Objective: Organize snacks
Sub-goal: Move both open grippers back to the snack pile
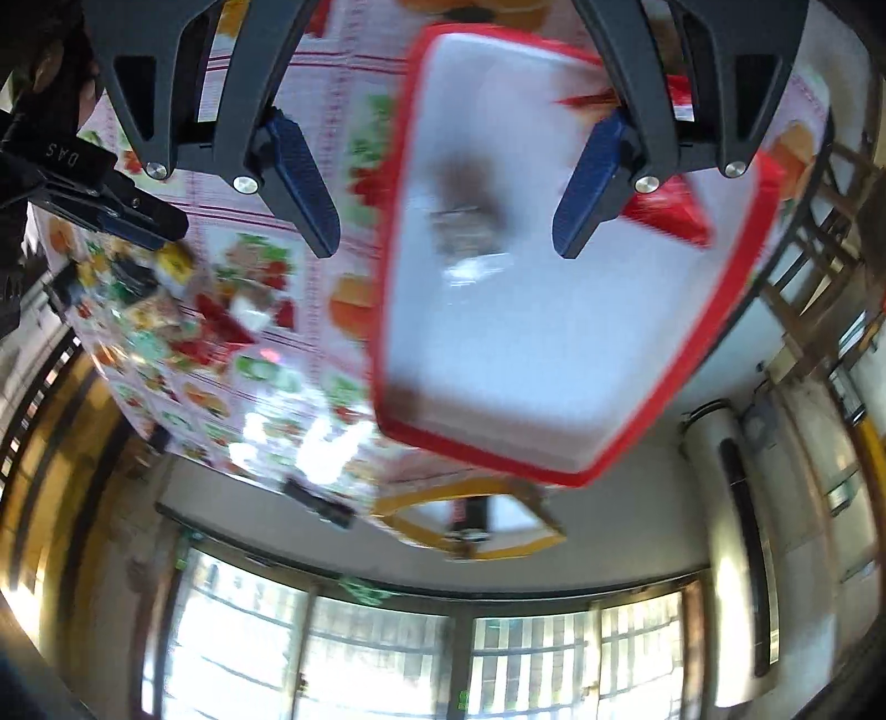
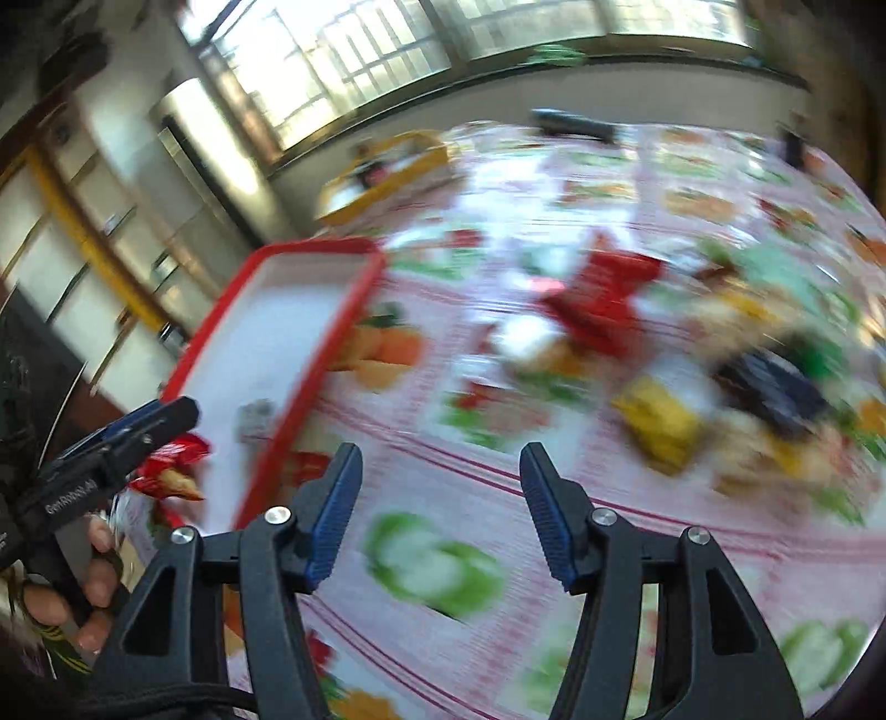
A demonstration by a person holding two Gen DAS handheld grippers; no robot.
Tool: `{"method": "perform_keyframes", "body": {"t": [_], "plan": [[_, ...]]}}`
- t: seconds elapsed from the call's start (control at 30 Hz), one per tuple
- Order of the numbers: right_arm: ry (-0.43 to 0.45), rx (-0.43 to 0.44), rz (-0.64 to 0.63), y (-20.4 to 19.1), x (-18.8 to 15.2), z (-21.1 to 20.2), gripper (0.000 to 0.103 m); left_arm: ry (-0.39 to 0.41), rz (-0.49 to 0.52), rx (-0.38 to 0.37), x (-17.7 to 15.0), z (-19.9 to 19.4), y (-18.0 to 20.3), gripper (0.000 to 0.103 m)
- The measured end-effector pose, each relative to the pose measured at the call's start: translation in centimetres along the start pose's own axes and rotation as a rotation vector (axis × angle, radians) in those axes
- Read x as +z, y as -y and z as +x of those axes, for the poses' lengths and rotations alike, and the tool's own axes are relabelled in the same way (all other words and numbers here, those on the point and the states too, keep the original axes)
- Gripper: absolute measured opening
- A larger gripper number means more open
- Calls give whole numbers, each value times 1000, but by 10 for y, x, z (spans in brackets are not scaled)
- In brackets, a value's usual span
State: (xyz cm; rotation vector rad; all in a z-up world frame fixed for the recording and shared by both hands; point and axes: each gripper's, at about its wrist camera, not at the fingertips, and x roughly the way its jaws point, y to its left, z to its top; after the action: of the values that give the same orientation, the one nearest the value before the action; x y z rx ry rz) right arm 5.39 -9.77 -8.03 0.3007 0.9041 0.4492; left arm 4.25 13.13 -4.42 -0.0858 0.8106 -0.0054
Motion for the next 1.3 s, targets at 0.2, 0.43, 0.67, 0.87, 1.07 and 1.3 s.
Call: {"method": "perform_keyframes", "body": {"t": [0.2,0.43,0.67,0.87,1.07,1.3], "plan": [[50,-82,106,60,-11,-41,60,-6,80,-56,6,8,49,79],[90,-121,175,105,-13,-63,60,-32,158,-96,11,26,89,79],[94,-144,163,128,-8,-66,60,-63,262,-138,26,54,131,79],[96,-206,141,149,16,-59,60,-84,295,-173,42,81,150,79],[34,-305,76,170,48,-29,59,-121,318,-166,51,116,169,79],[-51,-351,-3,180,61,7,54,-146,342,-179,57,144,185,79]]}}
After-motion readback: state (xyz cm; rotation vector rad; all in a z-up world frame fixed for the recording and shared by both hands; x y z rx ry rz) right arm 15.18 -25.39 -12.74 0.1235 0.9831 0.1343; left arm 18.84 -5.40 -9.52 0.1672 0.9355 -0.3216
